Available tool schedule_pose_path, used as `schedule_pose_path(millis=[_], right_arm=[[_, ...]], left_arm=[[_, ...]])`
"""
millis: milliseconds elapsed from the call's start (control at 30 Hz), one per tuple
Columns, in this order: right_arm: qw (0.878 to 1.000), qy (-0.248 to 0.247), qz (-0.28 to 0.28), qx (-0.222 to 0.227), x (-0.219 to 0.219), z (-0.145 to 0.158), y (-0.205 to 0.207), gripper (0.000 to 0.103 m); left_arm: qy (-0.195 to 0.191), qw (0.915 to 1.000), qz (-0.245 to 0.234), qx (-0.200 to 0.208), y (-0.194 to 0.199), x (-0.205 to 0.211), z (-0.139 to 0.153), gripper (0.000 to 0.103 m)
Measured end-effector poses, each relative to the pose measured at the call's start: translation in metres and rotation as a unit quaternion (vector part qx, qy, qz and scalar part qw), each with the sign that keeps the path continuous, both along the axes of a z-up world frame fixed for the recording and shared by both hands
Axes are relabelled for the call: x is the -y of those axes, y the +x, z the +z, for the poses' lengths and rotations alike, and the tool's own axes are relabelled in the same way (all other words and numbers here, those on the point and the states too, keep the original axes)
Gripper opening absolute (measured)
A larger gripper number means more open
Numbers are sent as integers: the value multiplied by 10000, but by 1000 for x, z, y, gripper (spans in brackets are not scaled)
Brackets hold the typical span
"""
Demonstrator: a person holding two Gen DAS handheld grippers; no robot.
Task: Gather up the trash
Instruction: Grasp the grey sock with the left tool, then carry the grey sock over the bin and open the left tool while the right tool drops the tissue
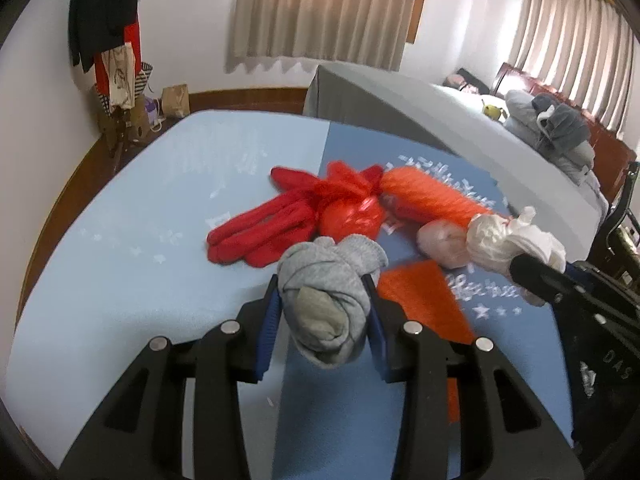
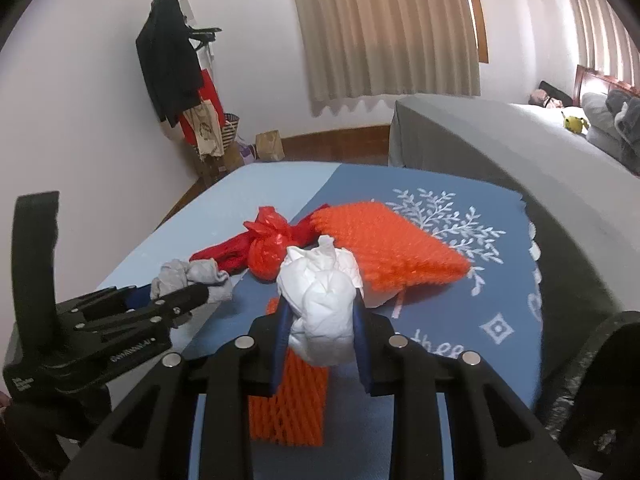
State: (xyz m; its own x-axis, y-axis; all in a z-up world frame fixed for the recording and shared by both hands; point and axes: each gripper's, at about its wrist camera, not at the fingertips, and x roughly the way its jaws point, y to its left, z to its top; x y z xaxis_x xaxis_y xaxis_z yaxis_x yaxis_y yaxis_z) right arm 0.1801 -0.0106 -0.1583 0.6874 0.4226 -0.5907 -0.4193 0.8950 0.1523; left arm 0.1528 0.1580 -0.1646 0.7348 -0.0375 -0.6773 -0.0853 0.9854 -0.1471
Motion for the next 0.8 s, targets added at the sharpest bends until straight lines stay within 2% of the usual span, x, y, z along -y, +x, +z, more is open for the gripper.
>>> schedule_pose_path(millis=[367, 800], right_arm=[[9994, 93, -207, 248, 29, 28, -24, 28], [9963, 128, -694, 487, 78, 53, -51, 28]], left_arm=[[131, 9989, -244, 381, -15, 33, 39, 38], [91, 9959, -640, 636, -29, 75, 63, 38]])
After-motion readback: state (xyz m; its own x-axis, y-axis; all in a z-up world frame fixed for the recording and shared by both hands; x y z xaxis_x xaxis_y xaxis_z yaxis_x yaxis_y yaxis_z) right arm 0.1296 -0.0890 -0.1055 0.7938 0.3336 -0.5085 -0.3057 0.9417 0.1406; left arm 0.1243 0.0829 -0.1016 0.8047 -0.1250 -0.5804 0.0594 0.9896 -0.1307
